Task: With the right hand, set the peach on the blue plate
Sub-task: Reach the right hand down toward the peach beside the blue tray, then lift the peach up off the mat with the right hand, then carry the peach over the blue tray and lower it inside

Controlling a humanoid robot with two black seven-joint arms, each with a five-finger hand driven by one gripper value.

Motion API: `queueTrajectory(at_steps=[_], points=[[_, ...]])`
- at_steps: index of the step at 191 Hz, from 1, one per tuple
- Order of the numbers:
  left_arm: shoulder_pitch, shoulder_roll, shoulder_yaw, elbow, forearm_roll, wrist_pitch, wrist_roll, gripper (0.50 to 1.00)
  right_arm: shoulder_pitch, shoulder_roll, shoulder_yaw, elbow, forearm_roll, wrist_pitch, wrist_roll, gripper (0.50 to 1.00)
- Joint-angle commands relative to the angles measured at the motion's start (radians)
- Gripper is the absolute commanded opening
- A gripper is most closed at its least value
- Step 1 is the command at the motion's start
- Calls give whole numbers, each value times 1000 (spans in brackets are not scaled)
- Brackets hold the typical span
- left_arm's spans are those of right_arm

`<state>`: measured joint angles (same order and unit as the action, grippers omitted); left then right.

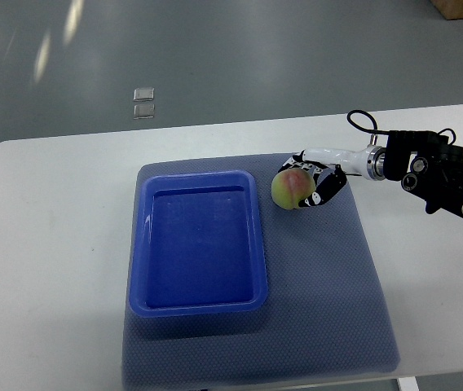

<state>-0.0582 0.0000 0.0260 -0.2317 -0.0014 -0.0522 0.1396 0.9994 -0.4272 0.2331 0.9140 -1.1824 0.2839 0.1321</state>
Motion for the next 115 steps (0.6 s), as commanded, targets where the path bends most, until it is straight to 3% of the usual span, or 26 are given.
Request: queueTrajectory(at_steps=[1,32,73,96,97,115], points=[[0,0,0,0,0,0,0,1000,77,-58,3,68,40,41,0,509],[0,0,-1,0,0,0,0,1000,163,-127,0,152,132,84,-3,513],[0,0,-1,-2,0,0,0,1000,193,-128,-6,190,144,89,-3,519],[0,0,-1,-2,0,0,0,1000,199,-79,-14,190,145,74,-3,519],[0,0,-1,-2,0,0,0,1000,199,-32,-15,181,147,61,-3,521],[0,0,0,-2,0,0,0,1000,199,53,-28,154,145,32,-3,529]])
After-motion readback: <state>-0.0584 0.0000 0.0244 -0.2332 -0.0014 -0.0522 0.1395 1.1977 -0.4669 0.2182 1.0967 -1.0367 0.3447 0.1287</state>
